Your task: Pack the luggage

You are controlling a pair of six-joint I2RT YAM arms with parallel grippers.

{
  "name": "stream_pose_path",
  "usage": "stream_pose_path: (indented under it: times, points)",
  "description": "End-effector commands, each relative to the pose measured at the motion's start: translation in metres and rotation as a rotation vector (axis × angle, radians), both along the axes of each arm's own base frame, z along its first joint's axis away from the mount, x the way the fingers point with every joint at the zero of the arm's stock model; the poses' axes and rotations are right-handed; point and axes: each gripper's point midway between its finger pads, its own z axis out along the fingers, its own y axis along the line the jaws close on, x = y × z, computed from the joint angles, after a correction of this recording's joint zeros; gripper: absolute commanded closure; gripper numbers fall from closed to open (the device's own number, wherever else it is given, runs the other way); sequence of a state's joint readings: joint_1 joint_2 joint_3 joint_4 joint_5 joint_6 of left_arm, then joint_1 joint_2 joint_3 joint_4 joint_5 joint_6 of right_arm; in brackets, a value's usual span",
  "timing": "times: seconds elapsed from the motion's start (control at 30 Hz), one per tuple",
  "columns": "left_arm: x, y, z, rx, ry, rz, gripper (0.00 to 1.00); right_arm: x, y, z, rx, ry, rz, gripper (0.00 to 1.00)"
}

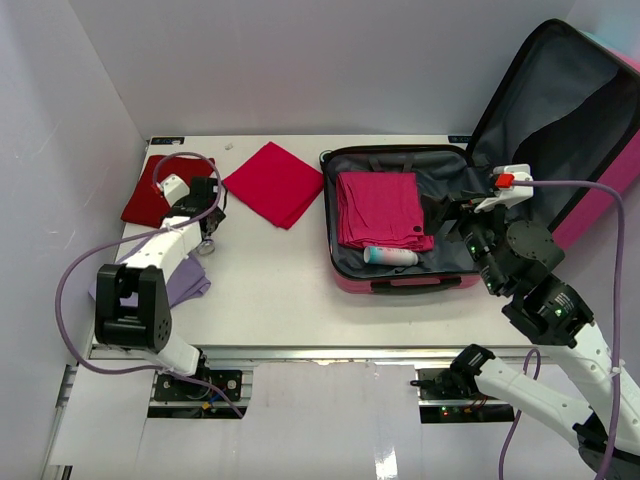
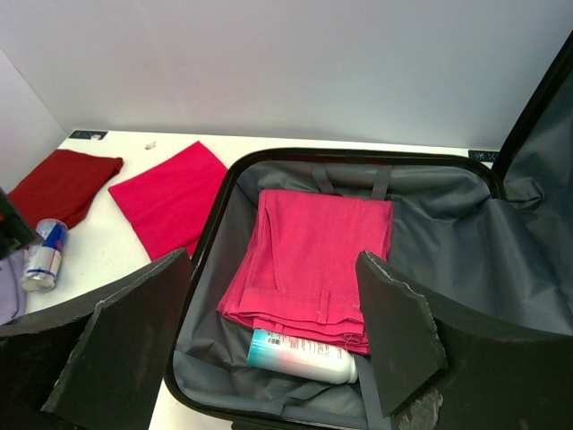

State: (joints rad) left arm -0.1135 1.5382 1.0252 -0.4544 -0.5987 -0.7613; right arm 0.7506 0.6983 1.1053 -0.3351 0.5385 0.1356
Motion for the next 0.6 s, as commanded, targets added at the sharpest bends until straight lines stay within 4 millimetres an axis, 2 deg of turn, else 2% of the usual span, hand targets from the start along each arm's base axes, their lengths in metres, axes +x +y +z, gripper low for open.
stream_pose_path:
  times: [0.0,0.27,0.47,0.57]
  points:
    - [0.009,0.004,-0.023,-0.018,0.012,0.034,0.12,-0.006,-0.003,0.027,0.053,-0.061,0.01,0.19]
    - [0.007,0.015,-0.046,-0.005,0.037,0.057,0.12,-0.005,-0.002,0.025,0.047,-0.059,0.012,0.19]
    - [0.024,0.012,-0.063,-0.015,0.063,0.029,0.17,-0.008,-0.005,0.028,0.052,-0.068,0.01,0.19]
    - [0.025,0.012,-0.07,-0.014,0.081,0.025,0.21,-0.008,-0.006,0.028,0.054,-0.07,0.006,0.19]
